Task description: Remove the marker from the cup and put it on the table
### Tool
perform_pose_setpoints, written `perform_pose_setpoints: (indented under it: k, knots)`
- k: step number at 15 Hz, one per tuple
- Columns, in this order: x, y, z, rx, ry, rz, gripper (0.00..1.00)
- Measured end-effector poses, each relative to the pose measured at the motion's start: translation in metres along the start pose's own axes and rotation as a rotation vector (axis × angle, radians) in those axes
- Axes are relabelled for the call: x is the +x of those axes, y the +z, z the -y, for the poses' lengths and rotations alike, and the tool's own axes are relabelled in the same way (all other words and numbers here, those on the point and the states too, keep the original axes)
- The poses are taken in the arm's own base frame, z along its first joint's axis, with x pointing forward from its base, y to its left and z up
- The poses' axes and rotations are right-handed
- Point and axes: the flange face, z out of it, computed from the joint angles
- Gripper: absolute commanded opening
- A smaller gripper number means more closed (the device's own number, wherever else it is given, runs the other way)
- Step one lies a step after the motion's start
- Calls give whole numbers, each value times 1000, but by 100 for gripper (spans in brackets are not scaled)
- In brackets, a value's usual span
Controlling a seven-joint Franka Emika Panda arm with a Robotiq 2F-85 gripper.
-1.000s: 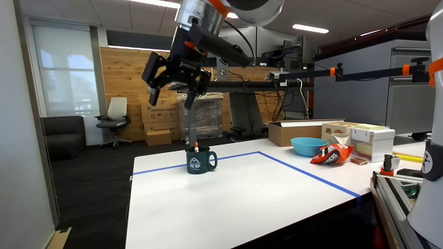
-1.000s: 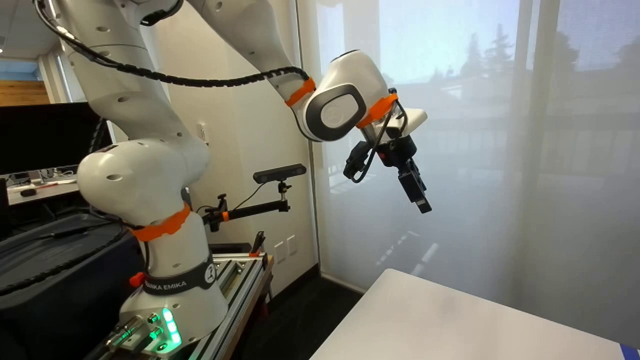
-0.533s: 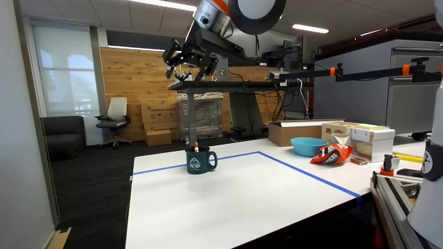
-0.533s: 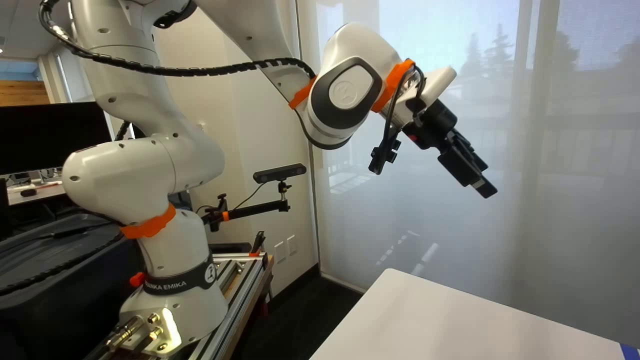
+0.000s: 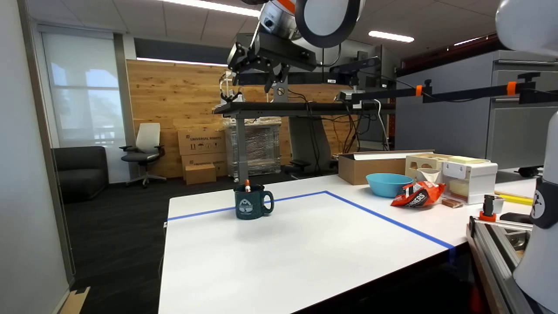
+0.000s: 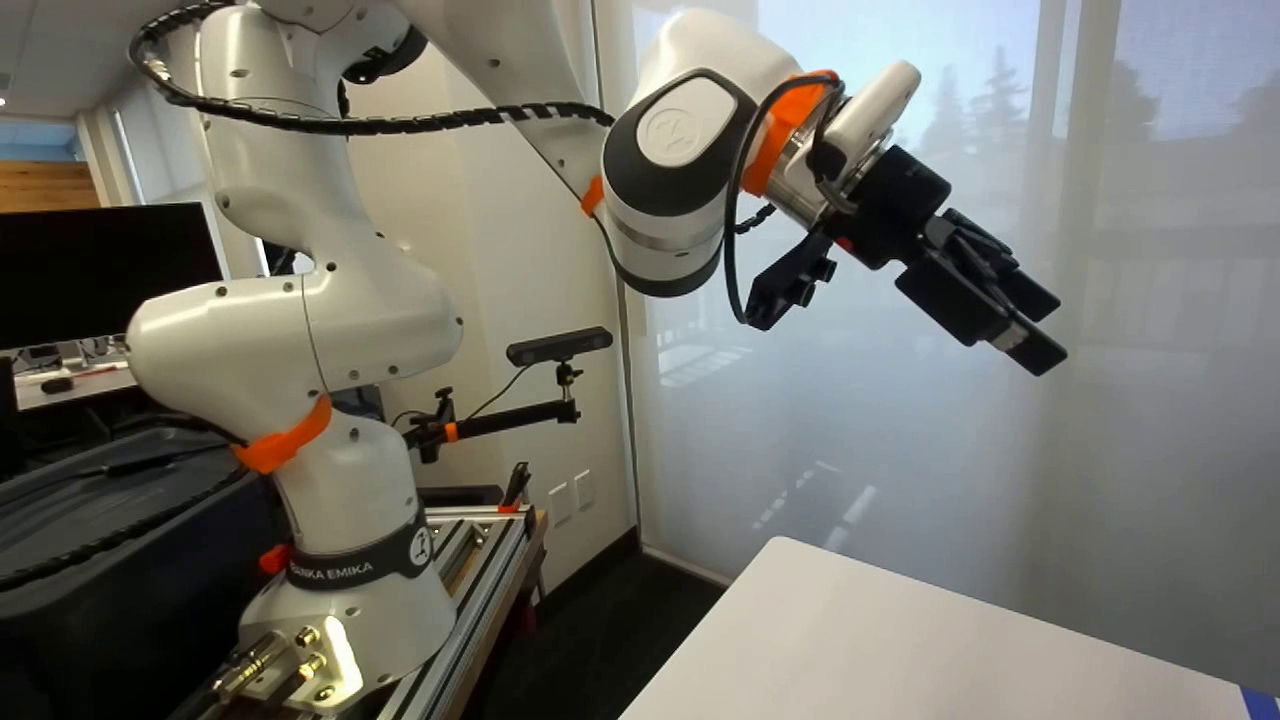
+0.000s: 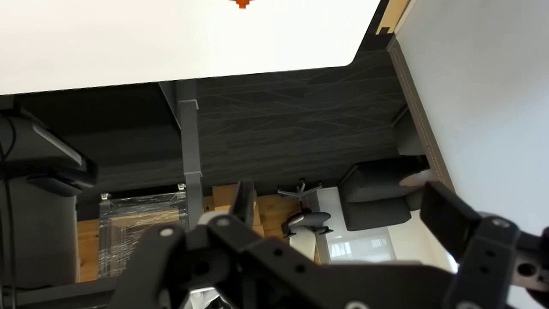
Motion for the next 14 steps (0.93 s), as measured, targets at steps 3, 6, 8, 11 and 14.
perform_pose_setpoints:
  k: [3, 6, 8, 11, 14]
  knots:
    - [1, 2, -3, 4, 7, 7, 100]
    - [-2, 3, -1, 2, 4, 18, 100]
    - [-7, 5, 2, -3, -5, 30, 100]
    - [-14, 11, 4, -18, -20, 44, 100]
    - [-20, 23, 1, -51, -20, 55, 100]
